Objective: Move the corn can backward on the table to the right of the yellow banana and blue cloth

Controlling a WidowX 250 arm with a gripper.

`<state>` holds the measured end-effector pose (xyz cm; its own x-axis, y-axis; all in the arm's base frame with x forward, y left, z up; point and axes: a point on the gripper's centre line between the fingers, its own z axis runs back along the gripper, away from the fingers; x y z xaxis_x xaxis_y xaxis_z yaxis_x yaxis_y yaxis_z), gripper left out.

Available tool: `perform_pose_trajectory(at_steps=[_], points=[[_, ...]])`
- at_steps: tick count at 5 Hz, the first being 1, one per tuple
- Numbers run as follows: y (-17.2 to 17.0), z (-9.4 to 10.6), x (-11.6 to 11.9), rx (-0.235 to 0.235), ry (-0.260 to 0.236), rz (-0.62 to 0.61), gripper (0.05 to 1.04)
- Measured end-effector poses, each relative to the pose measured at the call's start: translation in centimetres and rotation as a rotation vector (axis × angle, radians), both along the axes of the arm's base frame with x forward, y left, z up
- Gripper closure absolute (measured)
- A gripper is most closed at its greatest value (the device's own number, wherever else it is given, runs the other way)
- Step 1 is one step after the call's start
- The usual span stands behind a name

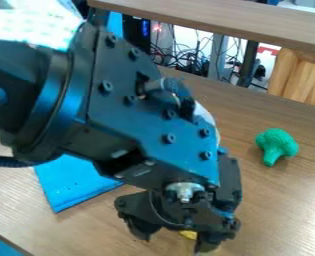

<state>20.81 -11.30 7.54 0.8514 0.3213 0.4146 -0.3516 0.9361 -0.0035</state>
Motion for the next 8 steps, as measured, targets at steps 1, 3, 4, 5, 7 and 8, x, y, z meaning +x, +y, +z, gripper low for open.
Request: perform_pose_trajectory(at_steps=[1,3,4,5,7,8], points=[[0.0,-0.6,0.2,0.000,0.001,0.024,0.082],[4.0,-1.5,1.3,-0.003,0.012,0.148,0.082],[6.2,-1.5,2.3,-0.006,0.007,0.207,0.082],[7.8,-2.0,3.0,-0.001,0.019,0.252,0.082],[8.3,-2.5,4.8,-0.001,0.028,0.266,0.083],[7.7,-2.6,4.2,-0.025,0.058,0.261,0.083]])
